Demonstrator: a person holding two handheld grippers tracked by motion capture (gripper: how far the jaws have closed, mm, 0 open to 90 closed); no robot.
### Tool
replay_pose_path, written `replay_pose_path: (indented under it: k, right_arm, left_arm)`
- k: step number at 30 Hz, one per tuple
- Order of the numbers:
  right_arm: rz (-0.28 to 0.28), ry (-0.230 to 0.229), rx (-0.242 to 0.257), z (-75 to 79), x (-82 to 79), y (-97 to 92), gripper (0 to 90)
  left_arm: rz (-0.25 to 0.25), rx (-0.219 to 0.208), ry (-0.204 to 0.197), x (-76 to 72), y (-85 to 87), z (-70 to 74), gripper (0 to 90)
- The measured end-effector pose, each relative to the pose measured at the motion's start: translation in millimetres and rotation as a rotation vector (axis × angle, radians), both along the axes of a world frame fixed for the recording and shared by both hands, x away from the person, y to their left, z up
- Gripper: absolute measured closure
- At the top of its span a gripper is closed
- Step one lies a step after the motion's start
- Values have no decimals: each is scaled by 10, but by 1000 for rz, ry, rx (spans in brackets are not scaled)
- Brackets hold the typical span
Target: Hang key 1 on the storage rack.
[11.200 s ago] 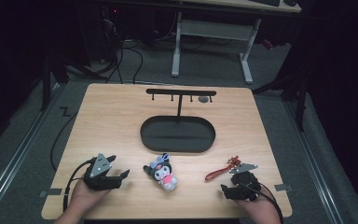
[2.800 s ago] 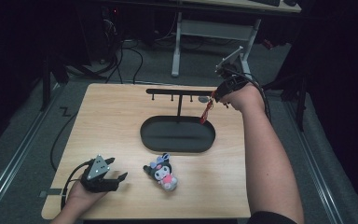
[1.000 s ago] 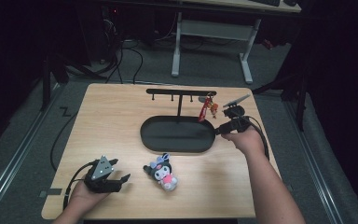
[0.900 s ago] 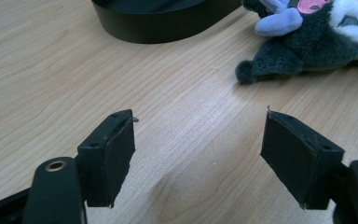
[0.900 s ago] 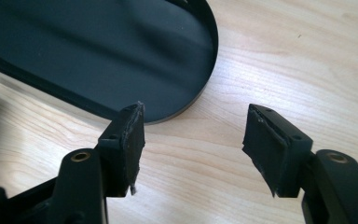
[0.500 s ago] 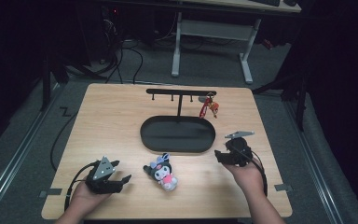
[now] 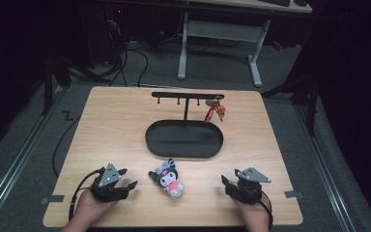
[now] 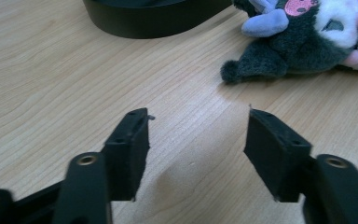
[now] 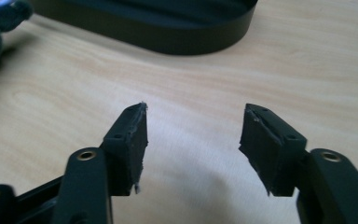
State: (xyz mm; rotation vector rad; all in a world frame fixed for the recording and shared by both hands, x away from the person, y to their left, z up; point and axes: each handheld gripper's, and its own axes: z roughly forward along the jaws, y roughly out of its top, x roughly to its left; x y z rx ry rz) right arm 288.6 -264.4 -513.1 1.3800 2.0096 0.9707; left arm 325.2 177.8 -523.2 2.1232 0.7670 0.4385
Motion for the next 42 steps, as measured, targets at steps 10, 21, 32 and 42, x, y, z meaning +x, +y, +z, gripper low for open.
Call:
replay_pose_path:
  k: [10,21,32,42]
  right_arm:
    - [-11,26,44,-37,10,-102,408]
    - [37,30,44,-48,36,-37,417]
    - [28,30,67,-23,-33,-152,419]
    - [-10,21,88,-14,-78,-309,419]
  left_arm:
    - [27,20,-63,2,-252,94,899]
    - [-43,7,-34,11,-701,82,900]
    - [-131,14,-7,-21,-1183,42,900]
    - [-241,-4,1,-19,-1833,45,900]
